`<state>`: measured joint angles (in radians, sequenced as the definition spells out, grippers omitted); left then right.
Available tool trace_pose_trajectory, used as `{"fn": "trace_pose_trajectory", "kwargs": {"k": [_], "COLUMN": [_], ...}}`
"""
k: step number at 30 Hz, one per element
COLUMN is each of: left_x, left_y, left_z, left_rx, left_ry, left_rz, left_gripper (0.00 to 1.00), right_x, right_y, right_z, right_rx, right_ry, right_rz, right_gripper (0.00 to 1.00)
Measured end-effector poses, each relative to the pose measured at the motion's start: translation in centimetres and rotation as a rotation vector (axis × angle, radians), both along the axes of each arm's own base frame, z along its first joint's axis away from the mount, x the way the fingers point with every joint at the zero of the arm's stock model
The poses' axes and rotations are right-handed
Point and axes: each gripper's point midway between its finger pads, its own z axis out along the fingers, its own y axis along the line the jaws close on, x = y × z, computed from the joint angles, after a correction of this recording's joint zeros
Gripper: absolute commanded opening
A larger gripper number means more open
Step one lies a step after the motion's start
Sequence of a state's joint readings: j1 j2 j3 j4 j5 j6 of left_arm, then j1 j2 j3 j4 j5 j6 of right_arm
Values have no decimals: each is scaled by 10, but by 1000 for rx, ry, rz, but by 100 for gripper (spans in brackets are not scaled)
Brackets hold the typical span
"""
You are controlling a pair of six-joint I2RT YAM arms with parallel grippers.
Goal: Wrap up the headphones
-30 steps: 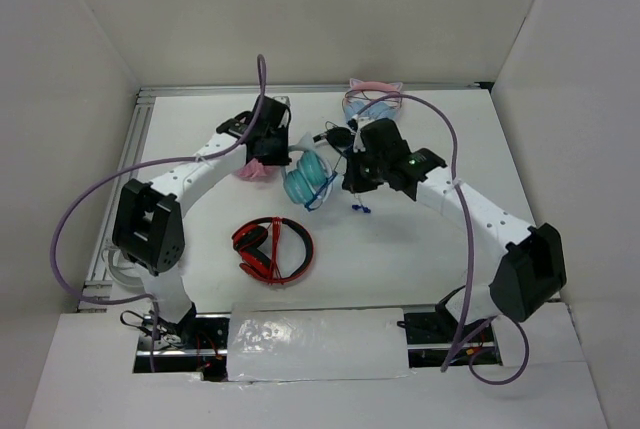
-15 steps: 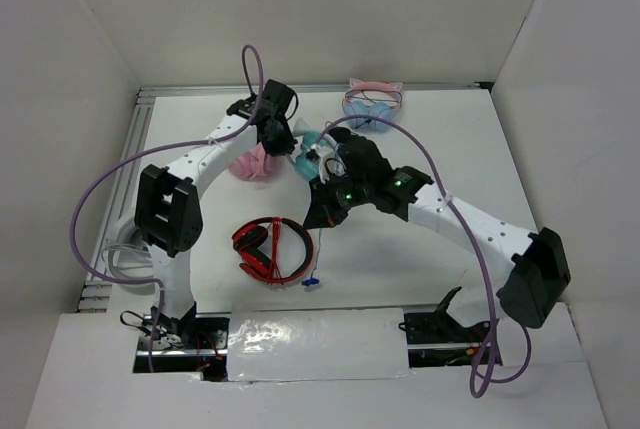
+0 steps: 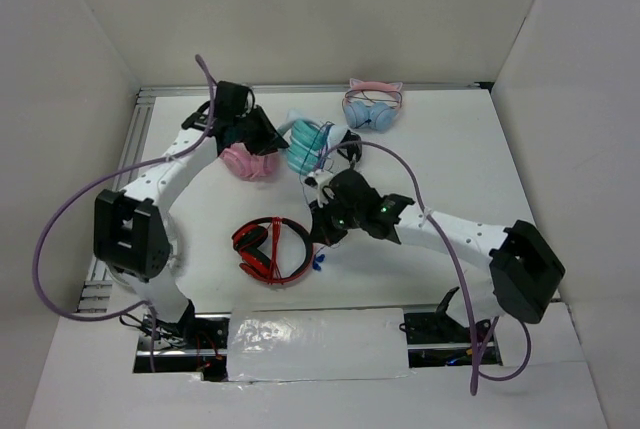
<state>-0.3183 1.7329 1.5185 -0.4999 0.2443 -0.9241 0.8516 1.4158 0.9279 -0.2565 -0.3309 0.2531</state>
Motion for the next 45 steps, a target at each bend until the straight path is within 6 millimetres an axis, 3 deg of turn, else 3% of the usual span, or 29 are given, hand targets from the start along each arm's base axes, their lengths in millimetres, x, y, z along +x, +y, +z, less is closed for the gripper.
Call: {"fn": "trace_pose_trajectory", "kwargs": {"k": [5,8,17,24,26,30,33,38,45], "left_x": [-18,-28,-72,-96,-100,-105,-102,-92,-73], "left_y": [12,14,4,-9,-14,-28,-27,-19,-17], "left_z": [27,46,93,115,111,91,67,35,-5], "left_rx": [-94,-155,-329,-336,-292,-162,-55,126,363], "left_ry": [-66,-111,-243,-410,-457,-517,-534,-534,-520], "left_rz": [-29,-67,-263,-478,-528,-597,-606,-583,-574], "left_gripper": [0,0,0,0,0,0,0,0,0], "right_x": [-1,-5,18,51,67,100,110,101,86], "right_y": [-33,-47,-55,-74,-78,-91,-100,-100,-94], "right_z": [-32,-39,-2,2,6,34,53,70,109], "right_rx": [18,63,267,255,211,162,160,163,190], "right_ry": [-130,-191,-353,-329,-297,-254,-235,-169,-131], "right_rz": [-88,-120,-226,-339,-382,-486,-517,-446,-320], "right_gripper": [0,0,0,0,0,0,0,0,1]}}
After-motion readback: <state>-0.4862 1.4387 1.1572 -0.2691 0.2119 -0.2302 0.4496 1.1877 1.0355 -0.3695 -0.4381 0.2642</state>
